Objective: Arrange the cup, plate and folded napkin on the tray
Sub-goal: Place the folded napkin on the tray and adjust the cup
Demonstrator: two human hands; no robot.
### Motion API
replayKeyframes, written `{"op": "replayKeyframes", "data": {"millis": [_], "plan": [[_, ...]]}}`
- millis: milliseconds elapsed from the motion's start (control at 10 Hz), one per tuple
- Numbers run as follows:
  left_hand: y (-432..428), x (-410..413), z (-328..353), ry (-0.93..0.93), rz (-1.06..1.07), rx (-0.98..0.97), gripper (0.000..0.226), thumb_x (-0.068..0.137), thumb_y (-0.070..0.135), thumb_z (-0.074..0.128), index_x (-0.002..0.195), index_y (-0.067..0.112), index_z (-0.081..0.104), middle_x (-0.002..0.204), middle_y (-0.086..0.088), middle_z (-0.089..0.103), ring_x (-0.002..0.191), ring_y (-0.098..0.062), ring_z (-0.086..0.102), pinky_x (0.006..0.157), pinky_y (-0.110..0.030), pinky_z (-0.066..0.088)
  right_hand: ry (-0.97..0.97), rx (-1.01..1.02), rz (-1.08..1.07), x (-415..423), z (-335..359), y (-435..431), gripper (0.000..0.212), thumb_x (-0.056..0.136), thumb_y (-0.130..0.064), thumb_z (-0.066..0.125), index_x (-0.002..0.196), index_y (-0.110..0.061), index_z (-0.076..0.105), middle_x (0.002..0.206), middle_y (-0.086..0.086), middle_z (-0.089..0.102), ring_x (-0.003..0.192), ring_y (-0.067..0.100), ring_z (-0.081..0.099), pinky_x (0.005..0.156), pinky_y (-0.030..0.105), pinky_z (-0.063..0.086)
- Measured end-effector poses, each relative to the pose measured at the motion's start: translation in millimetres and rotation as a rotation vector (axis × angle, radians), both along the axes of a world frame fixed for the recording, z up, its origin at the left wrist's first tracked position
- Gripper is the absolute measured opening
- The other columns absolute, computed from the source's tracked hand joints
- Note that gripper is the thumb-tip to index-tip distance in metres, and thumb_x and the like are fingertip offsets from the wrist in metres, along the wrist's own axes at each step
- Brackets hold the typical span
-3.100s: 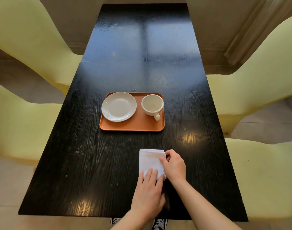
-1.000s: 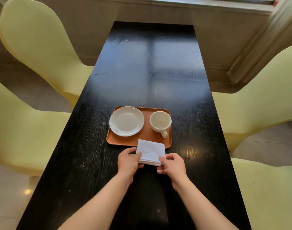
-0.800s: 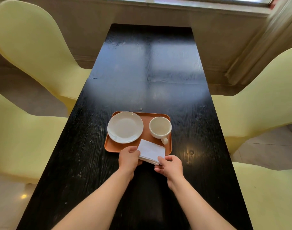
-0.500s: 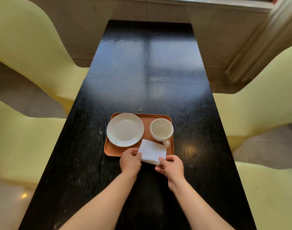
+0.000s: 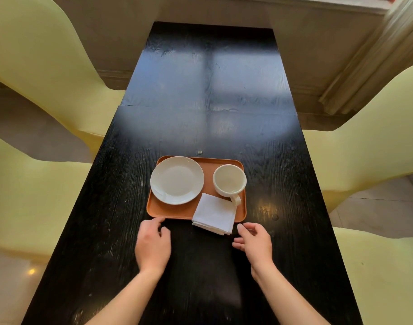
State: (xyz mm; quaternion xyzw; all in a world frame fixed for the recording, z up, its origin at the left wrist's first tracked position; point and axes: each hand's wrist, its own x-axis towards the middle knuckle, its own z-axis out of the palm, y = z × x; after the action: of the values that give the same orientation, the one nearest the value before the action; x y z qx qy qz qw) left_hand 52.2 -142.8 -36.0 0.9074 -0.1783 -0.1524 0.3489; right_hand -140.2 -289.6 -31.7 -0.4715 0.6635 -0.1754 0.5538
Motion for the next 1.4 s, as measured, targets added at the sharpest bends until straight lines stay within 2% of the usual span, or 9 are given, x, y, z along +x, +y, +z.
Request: {"op": "replayKeyframes", "data": {"millis": [100,200,300,400,600,700,900,1200,1400], "plan": [[20,22,-15,-0.146,0.031,0.100,0.037,0.086,0.008,0.064,0.123,0.009,0.062,0.120,-0.017,0.058,0.107,-0.036,0.054,0.085,-0.050,0.047,0.054,-0.086,0.036,-1,5,-17,0.024,0.100,-0.026,0.067,0.122,-0.019,0.065,0.097,-0.003,0.071,0.078,0.014,0.076,0.066,0.027,0.062],[23,42,-28,-0.218,-0.024,0.286,0.052,0.088,0.015,0.065,0.137,0.007,0.050,0.141,-0.023,0.048,0.134,-0.041,0.040,0.109,-0.058,0.036,0.123,-0.179,0.111,7,12,-35,0.024,0.099,-0.028,0.067,0.123,-0.022,0.065,0.097,-0.008,0.068,0.076,0.011,0.075,0.062,0.023,0.060],[15,54,-36,-0.226,-0.119,0.443,0.060,0.097,0.029,0.051,0.151,0.012,0.032,0.162,-0.019,0.024,0.152,-0.036,0.012,0.122,-0.056,0.011,0.143,-0.239,0.158,21,17,-49,0.031,0.098,-0.031,0.069,0.127,-0.022,0.062,0.097,-0.011,0.064,0.081,0.013,0.074,0.070,0.030,0.064],[9,55,-43,-0.252,-0.155,0.488,0.061,0.100,0.034,0.040,0.156,0.018,0.021,0.166,-0.015,0.015,0.153,-0.034,0.004,0.121,-0.060,0.007,0.134,-0.264,0.163,33,21,-56,0.035,0.094,-0.037,0.073,0.124,-0.023,0.061,0.099,-0.009,0.063,0.089,0.017,0.073,0.080,0.041,0.065],[12,55,-50,-0.297,-0.147,0.490,0.060,0.100,0.035,0.041,0.155,0.018,0.024,0.165,-0.015,0.020,0.153,-0.033,0.009,0.121,-0.061,0.010,0.217,-0.312,0.179,44,18,-62,0.026,0.093,-0.041,0.073,0.113,-0.024,0.065,0.113,0.000,0.070,0.096,0.022,0.073,0.088,0.047,0.064],[12,56,-51,-0.294,-0.138,0.476,0.060,0.099,0.036,0.042,0.154,0.019,0.028,0.164,-0.014,0.022,0.153,-0.032,0.010,0.122,-0.060,0.010,0.241,-0.316,0.233,48,13,-65,0.015,0.094,-0.041,0.072,0.094,-0.028,0.064,0.100,-0.001,0.073,0.087,0.021,0.074,0.083,0.046,0.066],[11,57,-53,-0.313,-0.116,0.458,0.059,0.096,0.034,0.051,0.151,0.017,0.037,0.161,-0.016,0.030,0.151,-0.034,0.017,0.120,-0.061,0.013,0.339,-0.337,0.339,54,7,-78,0.022,0.095,-0.039,0.072,0.078,-0.023,0.073,0.078,-0.005,0.073,0.075,0.013,0.071,0.078,0.039,0.065],[11,55,-53,-0.321,-0.100,0.453,0.059,0.094,0.031,0.055,0.149,0.016,0.041,0.160,-0.017,0.033,0.150,-0.035,0.020,0.119,-0.062,0.015,0.322,-0.369,0.244,70,6,-84,0.026,0.097,-0.036,0.069,0.075,-0.022,0.068,0.076,-0.004,0.070,0.074,0.011,0.067,0.061,0.024,0.049],[11,56,-54,-0.330,-0.101,0.447,0.059,0.094,0.031,0.055,0.149,0.016,0.041,0.160,-0.017,0.033,0.150,-0.035,0.020,0.119,-0.062,0.015,0.248,-0.352,0.109,92,3,-86,0.023,0.098,-0.033,0.069,0.078,-0.022,0.066,0.077,-0.005,0.071,0.071,0.010,0.072,0.073,0.033,0.062]]}}
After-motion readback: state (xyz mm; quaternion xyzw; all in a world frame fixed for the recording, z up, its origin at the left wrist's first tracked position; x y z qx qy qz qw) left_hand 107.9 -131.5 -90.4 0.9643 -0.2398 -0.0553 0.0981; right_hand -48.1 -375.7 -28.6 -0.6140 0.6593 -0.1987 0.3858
